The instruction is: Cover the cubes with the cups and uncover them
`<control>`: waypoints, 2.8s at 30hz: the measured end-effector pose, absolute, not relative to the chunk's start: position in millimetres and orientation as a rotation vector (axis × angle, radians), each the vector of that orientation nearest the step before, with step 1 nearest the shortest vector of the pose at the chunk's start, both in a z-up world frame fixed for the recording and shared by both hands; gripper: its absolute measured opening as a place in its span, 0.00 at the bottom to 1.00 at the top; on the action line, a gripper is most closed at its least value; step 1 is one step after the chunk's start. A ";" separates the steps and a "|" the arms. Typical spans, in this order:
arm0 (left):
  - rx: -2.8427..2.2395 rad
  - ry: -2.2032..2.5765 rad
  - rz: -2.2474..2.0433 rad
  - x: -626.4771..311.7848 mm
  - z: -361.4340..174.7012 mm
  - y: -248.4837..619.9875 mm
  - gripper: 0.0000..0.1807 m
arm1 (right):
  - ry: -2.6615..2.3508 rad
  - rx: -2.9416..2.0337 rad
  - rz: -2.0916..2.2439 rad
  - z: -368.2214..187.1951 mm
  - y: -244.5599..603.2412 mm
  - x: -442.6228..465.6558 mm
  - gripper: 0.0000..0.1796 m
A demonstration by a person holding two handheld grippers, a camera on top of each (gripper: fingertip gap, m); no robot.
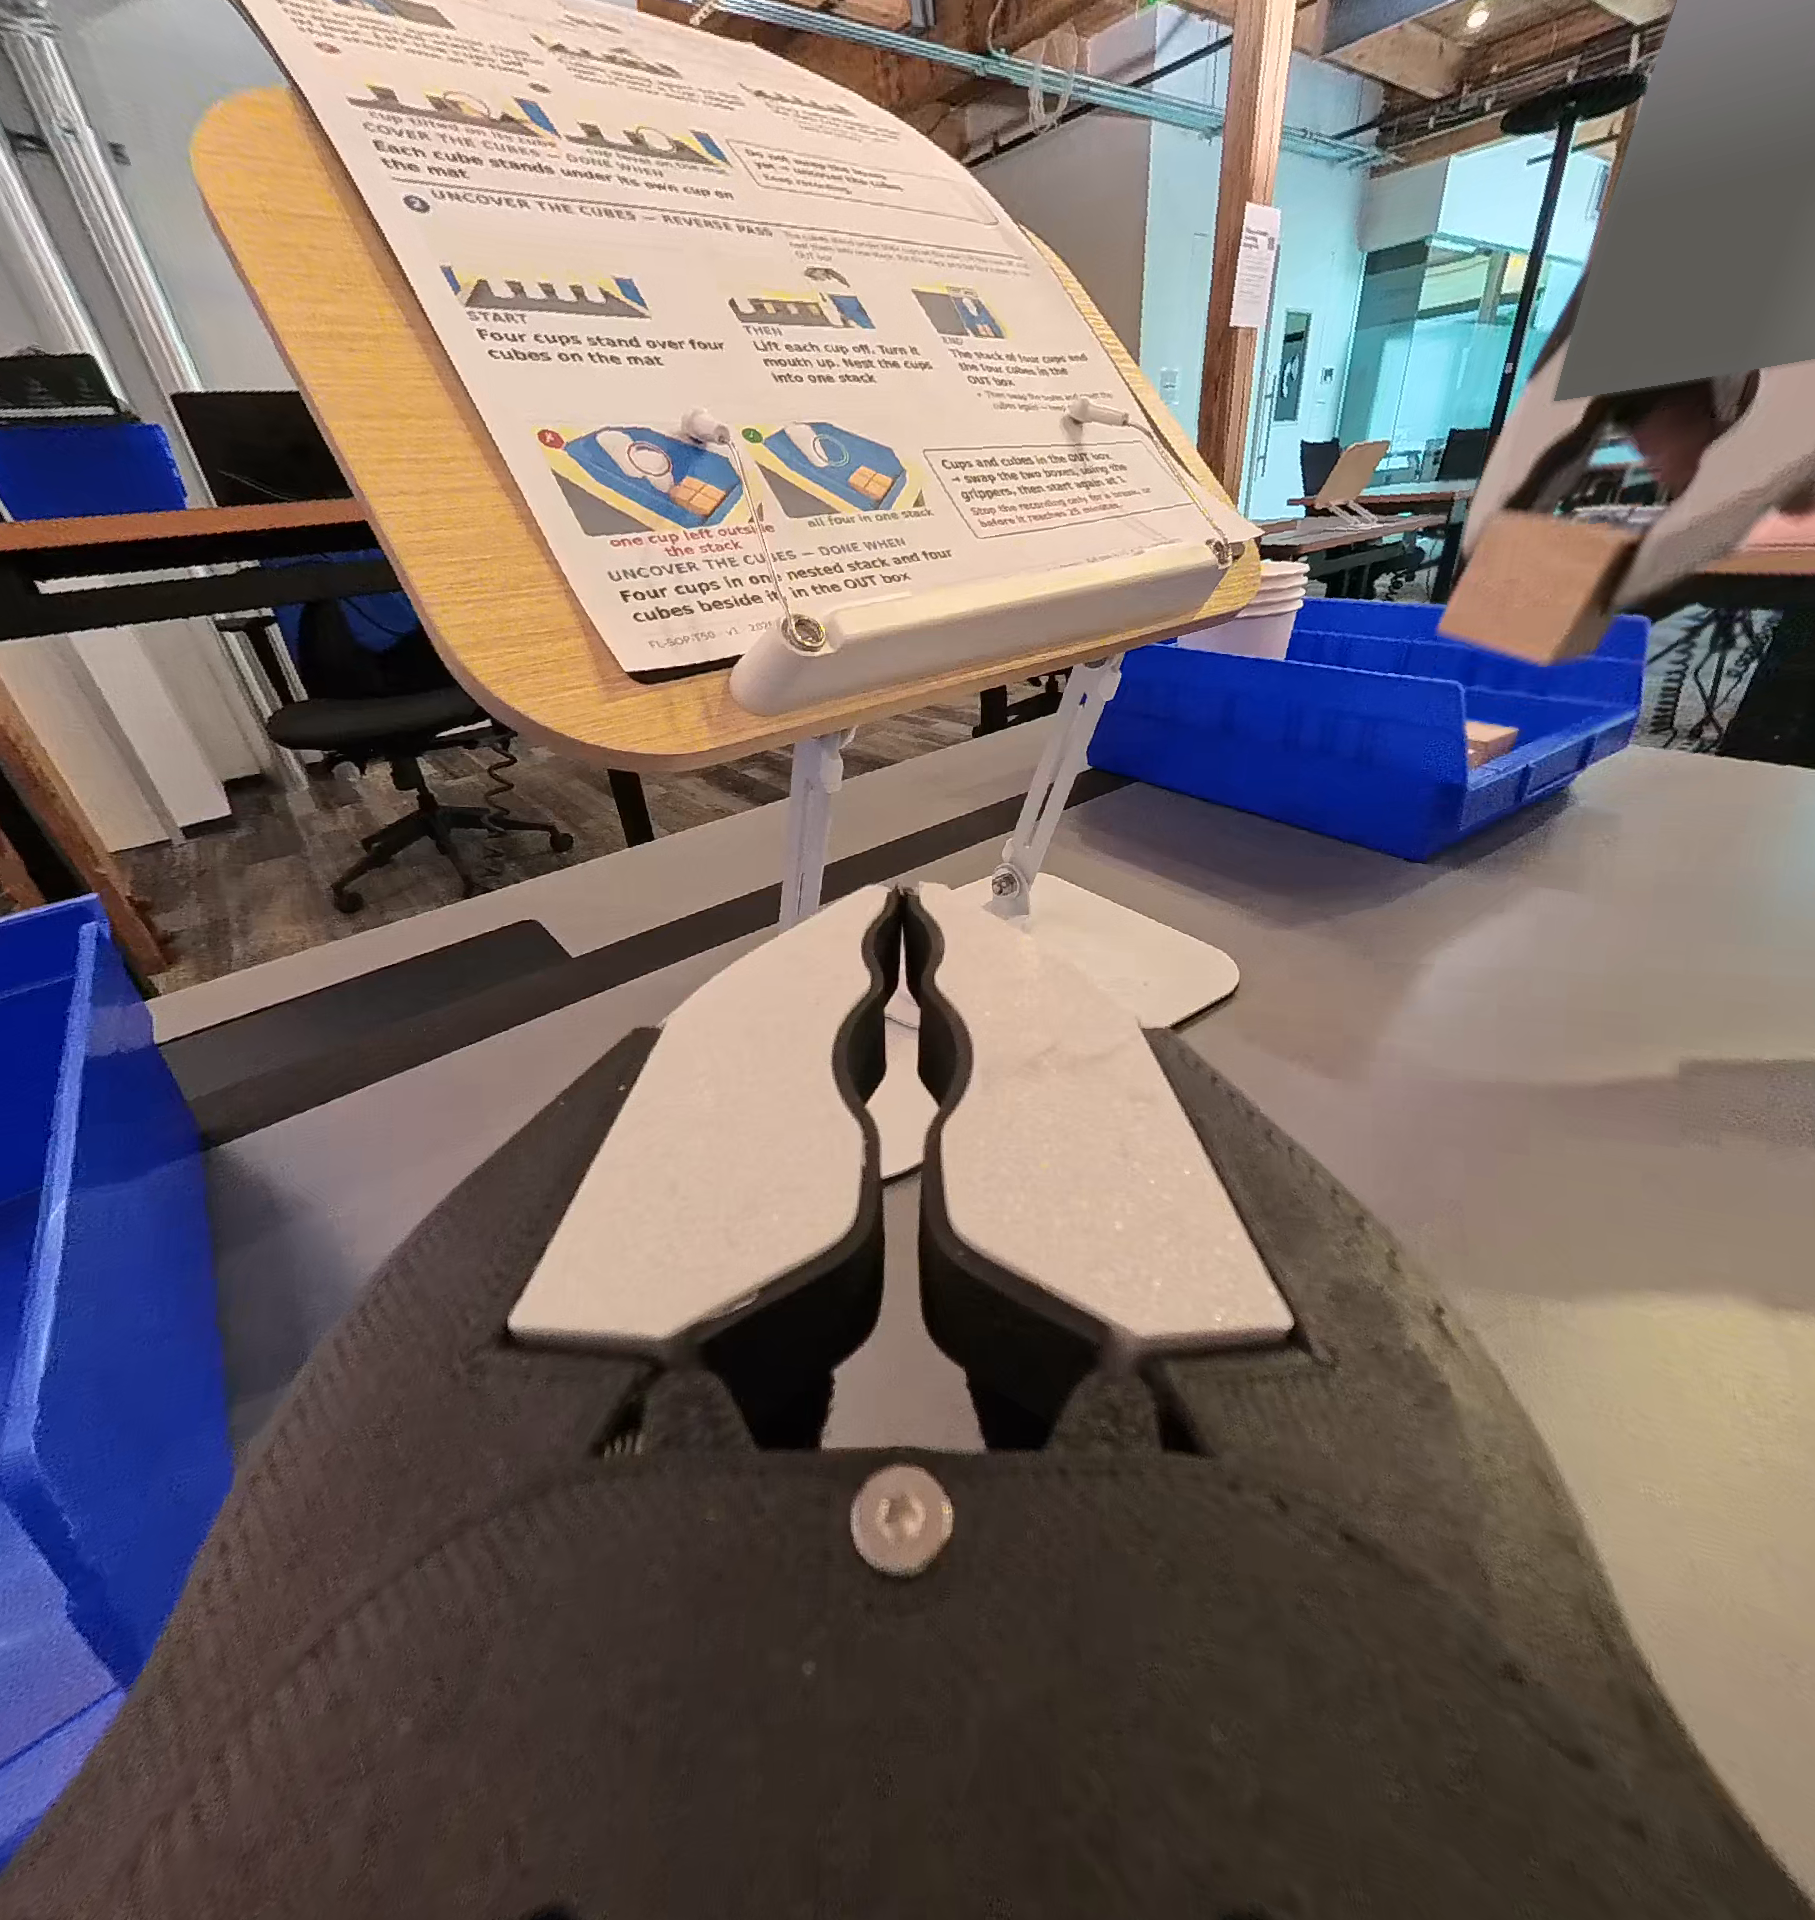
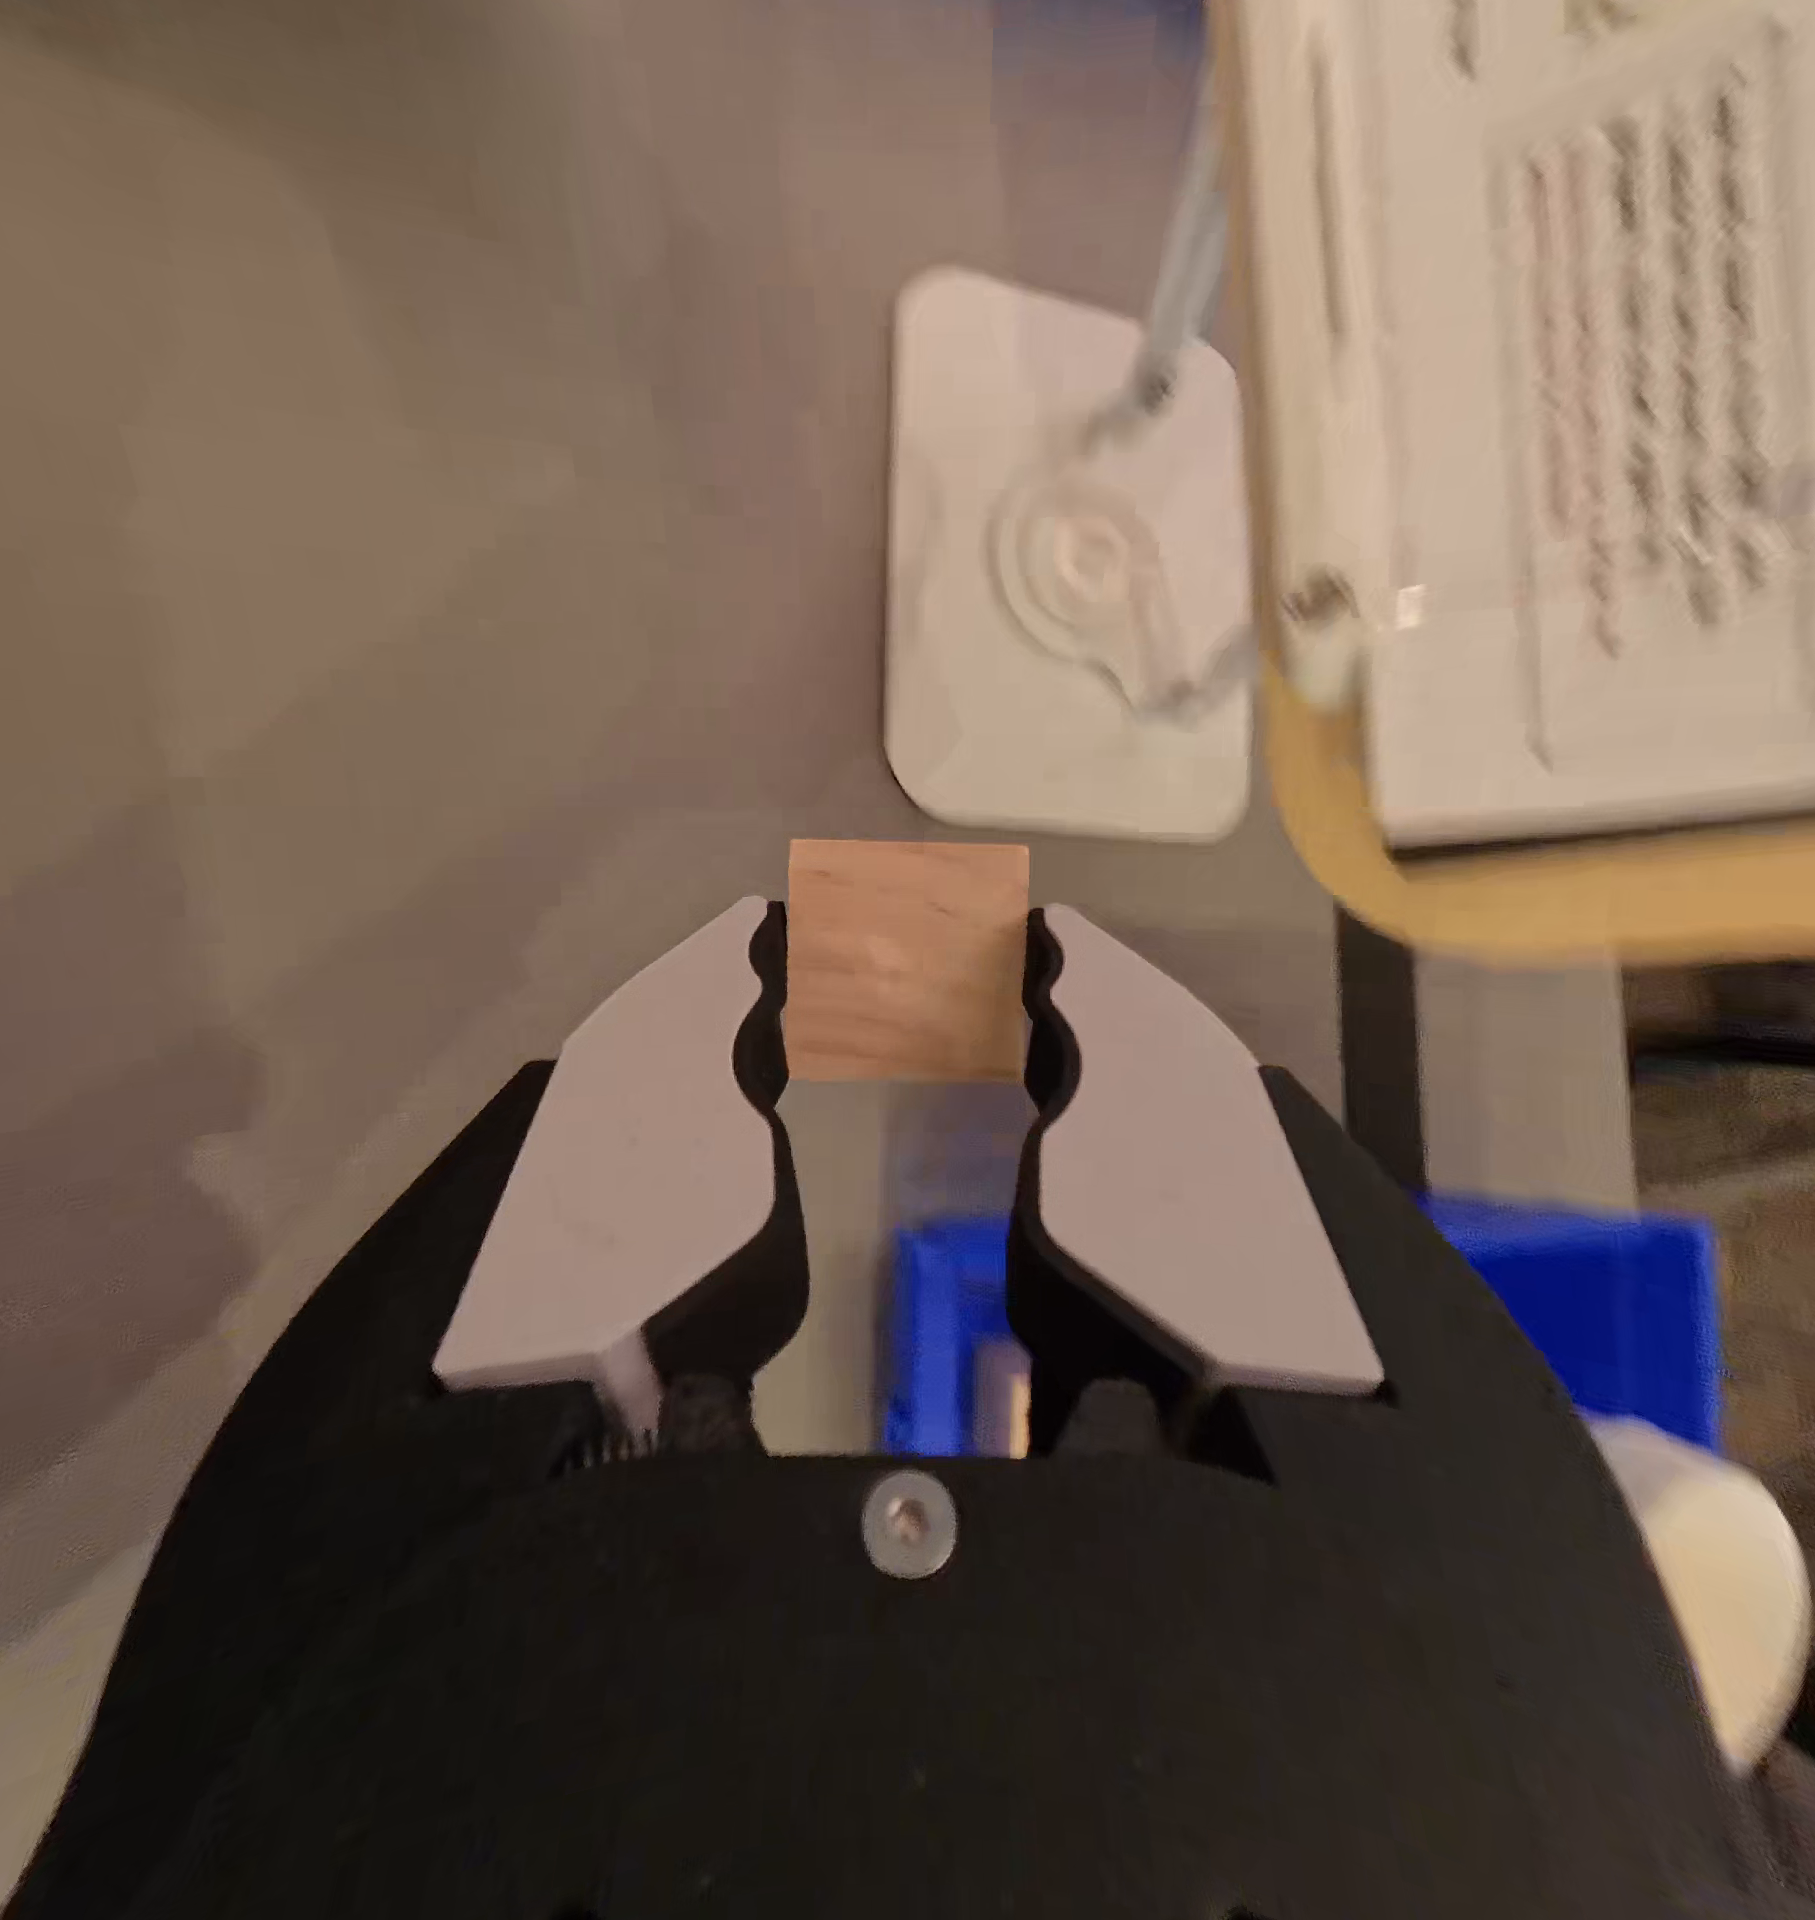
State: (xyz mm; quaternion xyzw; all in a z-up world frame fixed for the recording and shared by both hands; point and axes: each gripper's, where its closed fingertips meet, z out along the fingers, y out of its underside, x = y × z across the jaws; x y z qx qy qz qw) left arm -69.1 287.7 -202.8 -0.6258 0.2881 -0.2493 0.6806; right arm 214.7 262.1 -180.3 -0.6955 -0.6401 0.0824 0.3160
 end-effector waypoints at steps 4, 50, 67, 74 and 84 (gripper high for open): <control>-1.412 0.649 -0.556 -68.2 -205.4 288.6 0.00 | -1.666 -1.917 0.077 -166.1 292.1 302.2 0.25; -1.492 0.659 -0.539 -68.1 -230.0 299.5 0.00 | -1.913 -2.250 -0.445 -263.9 378.7 459.7 0.34; -1.450 0.662 -0.529 -65.4 -218.7 293.3 0.00 | -1.470 -1.874 -0.332 -208.7 223.2 328.0 0.16; -1.432 0.656 -0.541 -63.5 -214.3 291.0 0.00 | -1.365 -1.860 -0.199 -240.8 197.2 266.6 0.00; -1.505 0.594 -0.502 -55.9 -222.3 303.4 0.00 | -0.829 -1.819 -0.060 -225.7 230.7 207.3 0.00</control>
